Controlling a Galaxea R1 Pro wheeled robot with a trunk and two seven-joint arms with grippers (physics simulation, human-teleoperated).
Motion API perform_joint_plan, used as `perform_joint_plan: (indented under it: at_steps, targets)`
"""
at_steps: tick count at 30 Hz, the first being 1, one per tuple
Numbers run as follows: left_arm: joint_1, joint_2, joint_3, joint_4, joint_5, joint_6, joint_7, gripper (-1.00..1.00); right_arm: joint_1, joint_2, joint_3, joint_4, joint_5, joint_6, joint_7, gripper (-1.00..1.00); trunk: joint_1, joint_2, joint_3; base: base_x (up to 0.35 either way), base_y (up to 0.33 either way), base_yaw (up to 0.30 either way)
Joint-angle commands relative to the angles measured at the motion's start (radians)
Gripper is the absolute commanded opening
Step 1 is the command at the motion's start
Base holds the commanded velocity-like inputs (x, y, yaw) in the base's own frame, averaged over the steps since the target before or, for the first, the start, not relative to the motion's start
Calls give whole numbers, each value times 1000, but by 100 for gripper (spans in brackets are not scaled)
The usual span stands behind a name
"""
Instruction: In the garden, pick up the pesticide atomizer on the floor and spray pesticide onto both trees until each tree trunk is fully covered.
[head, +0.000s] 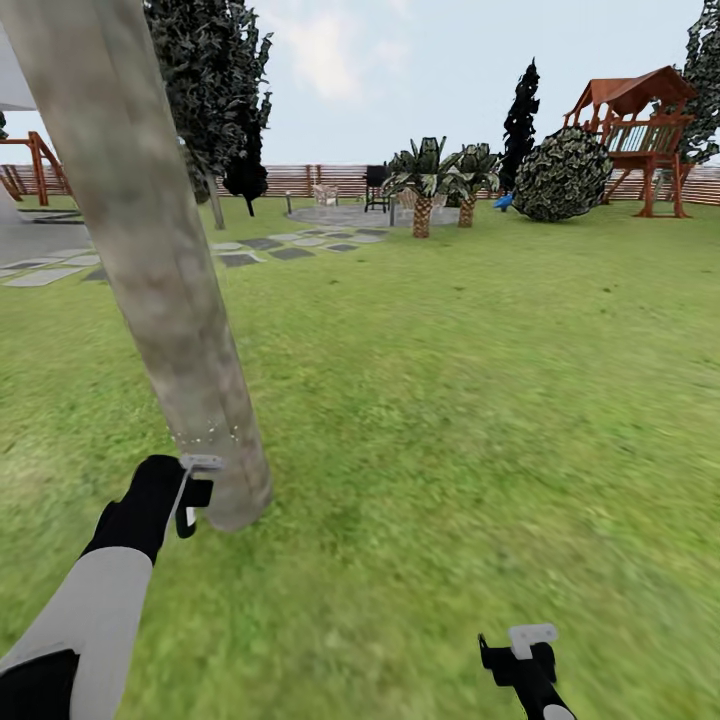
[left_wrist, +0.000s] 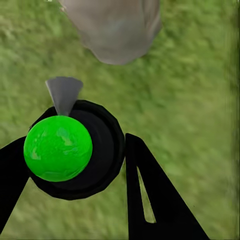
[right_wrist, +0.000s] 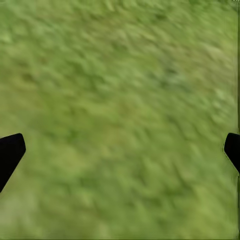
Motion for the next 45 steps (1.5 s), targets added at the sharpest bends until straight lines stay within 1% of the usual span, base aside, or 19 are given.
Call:
perform_joint_plan:
  at_steps: [1,10,16,25,33,41,45]
  targets:
    - [-1,-1,2,-1,-11,3,-10,-100,-1,0,-7,1,11,-3,-3,100,0,0,-1,124,-237,0]
    - [-5,-2,2,-3,-11,3,-10,-100,-1,0,-6,1,11,-3,-3,100,0,0,-1,14,-268,20]
    - [-4,-2,3,-1,-12,3,-10,-100,-1,0,-6,1,11,-3,-3,100,0,0,-1,66,-271,233]
    - [5,-2,2,-1,-12,3,-10,-100,-1,1,-6,1,11,-3,-3,100,0,0,-1,197,-225,251]
    - [5,-2,3,-1,-12,3,-10,-100,-1,0,-7,1,12,-3,-3,100,0,0,-1,115,-247,15]
    - [7,8,5,-1,-14,3,-8,-100,-1,1,-7,1,11,-3,-3,100,0,0,-1,3,-272,6]
    - [7,10,5,-1,-15,2,-8,-100,-1,2,-6,1,11,-3,-3,100,0,0,-1,1,-273,209]
